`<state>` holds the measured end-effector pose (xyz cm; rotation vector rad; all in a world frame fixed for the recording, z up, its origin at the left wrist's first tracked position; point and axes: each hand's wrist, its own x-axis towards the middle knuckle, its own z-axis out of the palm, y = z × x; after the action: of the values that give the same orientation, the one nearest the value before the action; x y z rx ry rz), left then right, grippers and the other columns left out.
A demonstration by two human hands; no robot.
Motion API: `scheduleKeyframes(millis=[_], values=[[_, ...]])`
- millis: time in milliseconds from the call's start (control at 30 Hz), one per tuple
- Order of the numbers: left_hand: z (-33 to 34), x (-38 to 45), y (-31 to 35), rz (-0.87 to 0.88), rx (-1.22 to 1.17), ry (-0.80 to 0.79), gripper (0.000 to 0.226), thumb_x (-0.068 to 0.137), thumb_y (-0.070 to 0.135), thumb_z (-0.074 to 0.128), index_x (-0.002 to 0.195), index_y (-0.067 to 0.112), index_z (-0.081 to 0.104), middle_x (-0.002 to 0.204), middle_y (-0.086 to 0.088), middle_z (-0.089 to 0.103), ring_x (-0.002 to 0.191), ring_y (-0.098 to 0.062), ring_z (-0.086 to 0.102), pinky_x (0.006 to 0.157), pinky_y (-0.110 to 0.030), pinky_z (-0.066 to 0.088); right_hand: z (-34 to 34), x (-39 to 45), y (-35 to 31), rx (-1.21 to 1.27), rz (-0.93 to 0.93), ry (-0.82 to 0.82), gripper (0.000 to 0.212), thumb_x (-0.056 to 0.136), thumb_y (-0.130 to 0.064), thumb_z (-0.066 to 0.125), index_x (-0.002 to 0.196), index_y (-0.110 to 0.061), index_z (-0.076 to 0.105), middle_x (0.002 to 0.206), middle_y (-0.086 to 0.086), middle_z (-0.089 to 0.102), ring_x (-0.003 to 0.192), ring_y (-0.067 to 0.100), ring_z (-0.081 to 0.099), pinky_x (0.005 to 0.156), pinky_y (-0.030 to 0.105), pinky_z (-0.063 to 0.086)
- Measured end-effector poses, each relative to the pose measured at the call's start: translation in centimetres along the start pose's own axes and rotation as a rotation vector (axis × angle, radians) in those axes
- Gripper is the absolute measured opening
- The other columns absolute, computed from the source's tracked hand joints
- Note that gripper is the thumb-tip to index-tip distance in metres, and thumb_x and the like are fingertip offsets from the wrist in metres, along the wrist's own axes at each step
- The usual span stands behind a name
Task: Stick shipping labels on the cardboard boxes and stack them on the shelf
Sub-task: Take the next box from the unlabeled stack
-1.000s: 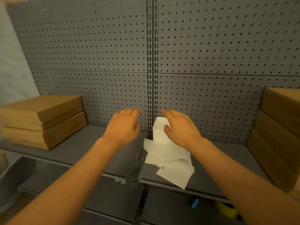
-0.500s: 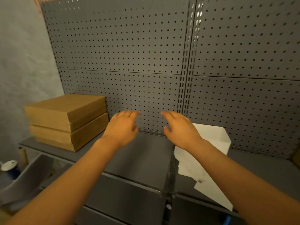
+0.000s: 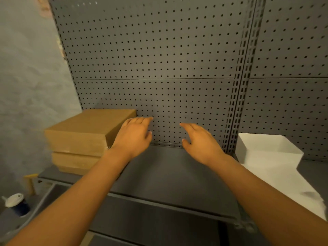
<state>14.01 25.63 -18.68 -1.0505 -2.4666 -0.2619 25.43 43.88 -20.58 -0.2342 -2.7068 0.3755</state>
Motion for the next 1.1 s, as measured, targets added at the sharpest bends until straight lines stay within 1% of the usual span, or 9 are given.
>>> scheduleKeyframes(millis=[200, 400, 600, 700, 767, 900, 1000, 1067, 1100], values=[[-0.9, -2.4, -4.4, -0.12, -0.049, 0.079, 0.046, 0.096, 0.027, 0.045, 0.141, 0.017, 0.04, 0.14, -0.007, 0.05, 0.134, -0.024, 0.039, 0.111, -0.037, 0.023, 1.8, 1.6, -3.7, 0.035, -0.065, -0.038, 0.054, 0.099, -0.025, 0.043, 0.149, -0.022, 0.025, 0.15, 0.002, 0.036, 0.137, 0.021, 0.034, 0.113, 0.035, 0.03], [-1.9, -4.3, -10.0, -0.23, -0.085, 0.142, 0.045, 0.096, 0.026, 0.047, 0.14, 0.016, 0.042, 0.141, -0.009, 0.049, 0.135, -0.026, 0.038, 0.109, -0.039, 0.026, 4.1, 3.2, -8.1, 0.147, -0.093, -0.067, 0.053, 0.098, -0.026, 0.045, 0.149, -0.022, 0.027, 0.149, 0.003, 0.036, 0.134, 0.022, 0.038, 0.111, 0.04, 0.034], [-2.0, -3.9, -17.3, -0.332, -0.2, 0.192, 0.047, 0.095, 0.027, 0.05, 0.139, 0.013, 0.044, 0.14, -0.013, 0.05, 0.132, -0.03, 0.041, 0.108, -0.043, 0.034, 6.2, 5.8, -11.7, 0.226, -0.048, -0.043, 0.052, 0.098, -0.028, 0.045, 0.147, -0.022, 0.03, 0.149, 0.001, 0.036, 0.134, 0.019, 0.037, 0.108, 0.032, 0.034], [-2.2, -3.4, -21.4, -0.4, -0.226, 0.164, 0.049, 0.093, 0.028, 0.051, 0.139, 0.014, 0.044, 0.139, -0.013, 0.05, 0.131, -0.031, 0.042, 0.106, -0.043, 0.036, 7.6, 7.6, -13.9, 0.294, 0.027, -0.027, 0.052, 0.098, -0.029, 0.046, 0.147, -0.018, 0.033, 0.148, 0.003, 0.038, 0.134, 0.019, 0.038, 0.108, 0.031, 0.032], [-2.1, -3.2, -24.3, -0.431, -0.239, 0.132, 0.05, 0.092, 0.026, 0.052, 0.139, 0.014, 0.044, 0.14, -0.014, 0.049, 0.13, -0.033, 0.042, 0.105, -0.044, 0.036, 8.6, 8.9, -15.5, 0.338, 0.083, -0.025, 0.052, 0.098, -0.033, 0.046, 0.146, -0.017, 0.034, 0.144, 0.007, 0.041, 0.131, 0.02, 0.041, 0.104, 0.03, 0.034], [-1.8, -3.0, -29.2, -0.506, -0.292, 0.06, 0.053, 0.091, 0.026, 0.052, 0.141, 0.012, 0.041, 0.143, -0.015, 0.045, 0.129, -0.035, 0.043, 0.103, -0.047, 0.039, 10.5, 11.3, -18.5, 0.484, 0.266, -0.039, 0.054, 0.096, -0.044, 0.043, 0.142, -0.015, 0.037, 0.143, 0.009, 0.042, 0.129, 0.025, 0.043, 0.103, 0.034, 0.035], [-1.2, -2.8, -31.4, -0.585, -0.456, -0.03, 0.054, 0.092, 0.026, 0.054, 0.142, 0.011, 0.039, 0.142, -0.016, 0.046, 0.126, -0.035, 0.046, 0.101, -0.044, 0.039, 11.3, 12.5, -19.9, 0.614, 0.403, -0.052, 0.055, 0.094, -0.05, 0.044, 0.138, -0.016, 0.041, 0.136, 0.007, 0.049, 0.123, 0.025, 0.048, 0.097, 0.035, 0.041], [-1.0, -2.5, -32.2, -0.667, -0.658, -0.082, 0.05, 0.092, 0.027, 0.055, 0.138, 0.012, 0.045, 0.137, -0.014, 0.05, 0.122, -0.033, 0.05, 0.102, -0.045, 0.041, 11.8, 12.7, -20.3, 0.726, 0.499, -0.092, 0.055, 0.093, -0.052, 0.046, 0.134, -0.017, 0.042, 0.124, 0.004, 0.054, 0.11, 0.022, 0.053, 0.088, 0.034, 0.044], [-0.9, -2.4, -32.4, -0.716, -0.777, -0.099, 0.045, 0.092, 0.028, 0.055, 0.133, 0.012, 0.049, 0.131, -0.013, 0.054, 0.116, -0.031, 0.052, 0.099, -0.044, 0.044, 12.1, 12.7, -20.3, 0.786, 0.539, -0.114, 0.053, 0.092, -0.053, 0.047, 0.131, -0.017, 0.044, 0.117, 0.002, 0.056, 0.103, 0.02, 0.055, 0.085, 0.035, 0.045]])
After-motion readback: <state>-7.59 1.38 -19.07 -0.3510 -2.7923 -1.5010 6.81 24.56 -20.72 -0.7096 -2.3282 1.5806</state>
